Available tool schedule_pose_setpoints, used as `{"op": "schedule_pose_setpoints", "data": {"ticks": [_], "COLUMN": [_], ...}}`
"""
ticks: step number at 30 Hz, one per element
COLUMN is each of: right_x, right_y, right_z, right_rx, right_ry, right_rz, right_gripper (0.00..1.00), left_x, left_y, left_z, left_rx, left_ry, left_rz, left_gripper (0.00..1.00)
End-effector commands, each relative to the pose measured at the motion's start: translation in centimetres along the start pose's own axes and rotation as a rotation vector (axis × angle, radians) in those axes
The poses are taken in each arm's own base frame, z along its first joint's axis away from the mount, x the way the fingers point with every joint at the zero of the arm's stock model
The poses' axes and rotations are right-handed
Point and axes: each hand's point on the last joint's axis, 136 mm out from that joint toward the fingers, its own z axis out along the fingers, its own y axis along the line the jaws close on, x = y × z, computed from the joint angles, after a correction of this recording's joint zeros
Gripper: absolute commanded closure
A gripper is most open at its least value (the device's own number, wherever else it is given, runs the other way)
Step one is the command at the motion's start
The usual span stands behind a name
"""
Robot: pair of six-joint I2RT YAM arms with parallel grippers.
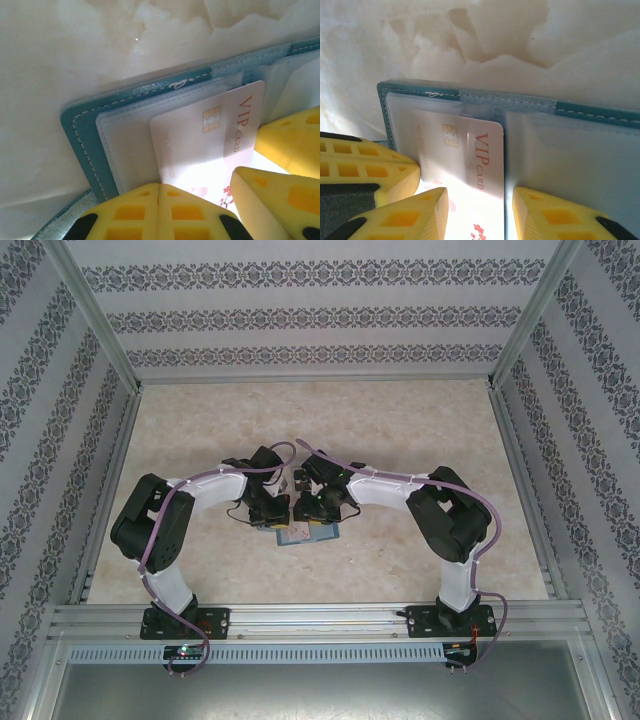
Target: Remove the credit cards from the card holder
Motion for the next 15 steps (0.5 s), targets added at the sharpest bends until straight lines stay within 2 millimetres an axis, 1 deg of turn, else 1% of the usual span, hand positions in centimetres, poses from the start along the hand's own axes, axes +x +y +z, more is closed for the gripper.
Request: {"op": "schedule_pose_setpoints", "data": {"ticks": [1,5,9,15], "right_x": [0.5,0.4,0.2,-0.1], "right_y": [-0.7,0.1,1.0,1.2], "right_z": [0.8,0.5,-0.1,-0.9], "right_rx": [0.008,-0.041,-0.085,-0.136], "right_ry": [0.04,0.034,0.02,0.005], "right_rz": [0.014,0.014,0.015,0.028], "right_gripper": [0.6,0.61,0.63,0.66], "left_x": [0.8,0.9,0.9,0.9], "left_y": [2.6,2.7,2.9,3.1], "left_z": [0.9,1.0,1.1,1.4], "left_rx": [-0.103,-0.107,-0.115,-0.117], "left_ry": [0.047,0.05,0.053,0.058], "left_rz": [-0.022,-0.023,-0.024,-0.026], "left_gripper": [1.0,1.0,1.0,1.0]}}
